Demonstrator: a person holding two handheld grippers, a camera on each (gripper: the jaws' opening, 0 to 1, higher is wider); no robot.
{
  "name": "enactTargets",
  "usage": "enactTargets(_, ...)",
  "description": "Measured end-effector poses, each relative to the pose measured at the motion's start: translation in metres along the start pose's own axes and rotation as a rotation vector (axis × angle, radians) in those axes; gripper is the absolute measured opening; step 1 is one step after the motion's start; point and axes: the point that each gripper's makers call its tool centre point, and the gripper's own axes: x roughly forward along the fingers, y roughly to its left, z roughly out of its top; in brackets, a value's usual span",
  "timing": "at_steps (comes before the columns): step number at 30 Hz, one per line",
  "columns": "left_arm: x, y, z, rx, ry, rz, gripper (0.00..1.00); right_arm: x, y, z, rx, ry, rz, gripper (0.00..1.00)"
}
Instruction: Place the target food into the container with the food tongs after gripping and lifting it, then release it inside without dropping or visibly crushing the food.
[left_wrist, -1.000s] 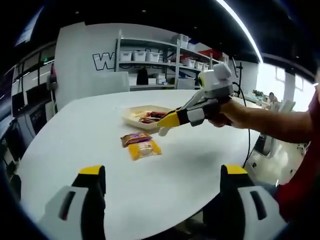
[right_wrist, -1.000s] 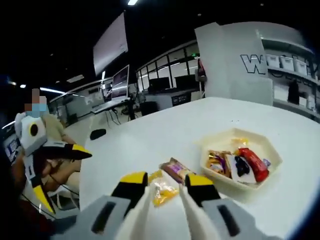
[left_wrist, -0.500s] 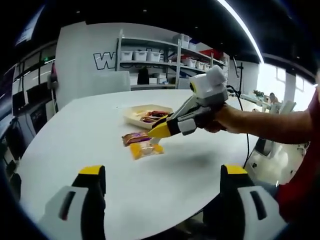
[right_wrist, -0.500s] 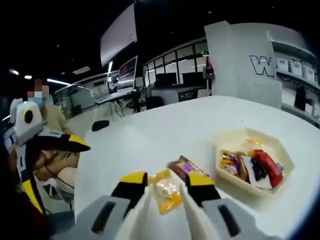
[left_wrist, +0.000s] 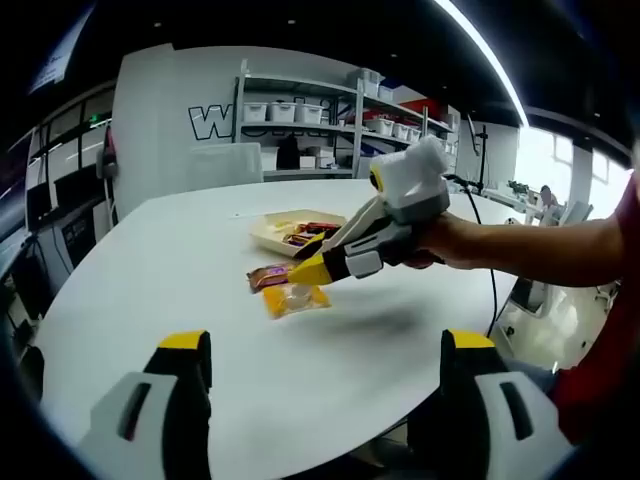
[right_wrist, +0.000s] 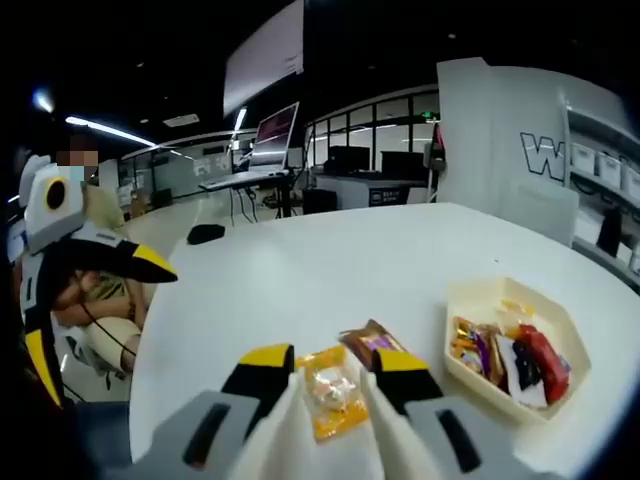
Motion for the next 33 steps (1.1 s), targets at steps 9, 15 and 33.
enactTargets(9,-0.001,0.002,-0.001,-0.004,-0.001,0.004,0.93,0.006,0.004,0.001,-0.061,-0.001,0.026,0.26)
enactTargets(15,-0.002,0.002,-0.001,-0.004,-0.003,0.005,0.93,0.009,0.003,-0.005,-0.087,0.017,0.032,0.26)
enactTargets(33,-0.004,0.005,-0.002,-0.004,0.0,0.01,0.92,0.017,-0.002,-0.013,-0.054,0.118,0.023,0.22)
